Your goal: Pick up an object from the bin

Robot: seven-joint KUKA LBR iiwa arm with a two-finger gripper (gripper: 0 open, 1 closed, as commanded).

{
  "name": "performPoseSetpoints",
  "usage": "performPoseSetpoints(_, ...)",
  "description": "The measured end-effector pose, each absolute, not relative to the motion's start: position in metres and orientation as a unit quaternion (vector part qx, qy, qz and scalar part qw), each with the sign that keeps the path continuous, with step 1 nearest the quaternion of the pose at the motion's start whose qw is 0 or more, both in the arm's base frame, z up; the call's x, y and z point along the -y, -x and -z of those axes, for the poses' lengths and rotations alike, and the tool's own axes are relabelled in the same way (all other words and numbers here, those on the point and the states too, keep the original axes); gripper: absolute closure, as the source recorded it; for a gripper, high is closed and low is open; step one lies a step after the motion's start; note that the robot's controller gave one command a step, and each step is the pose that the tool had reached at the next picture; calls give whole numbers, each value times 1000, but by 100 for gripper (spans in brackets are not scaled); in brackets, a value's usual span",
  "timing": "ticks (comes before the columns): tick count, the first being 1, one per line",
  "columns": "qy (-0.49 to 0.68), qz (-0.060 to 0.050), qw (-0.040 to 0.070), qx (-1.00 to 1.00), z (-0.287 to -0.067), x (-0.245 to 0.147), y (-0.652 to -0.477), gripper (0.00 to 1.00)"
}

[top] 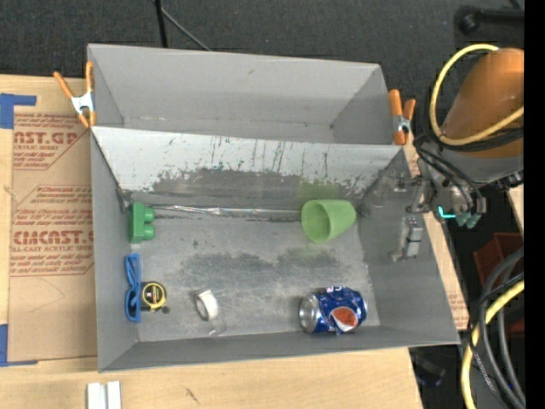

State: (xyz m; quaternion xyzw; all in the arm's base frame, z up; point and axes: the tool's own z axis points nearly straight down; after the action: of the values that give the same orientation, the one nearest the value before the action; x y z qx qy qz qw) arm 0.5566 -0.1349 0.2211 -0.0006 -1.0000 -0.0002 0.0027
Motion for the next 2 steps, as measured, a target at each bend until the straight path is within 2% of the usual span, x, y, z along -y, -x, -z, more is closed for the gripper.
performPoseSetpoints(1,-117,1,6,993,-72,76,-490,0)
performPoseSetpoints(2,-102,1,-1,995,-101,39,-484,0)
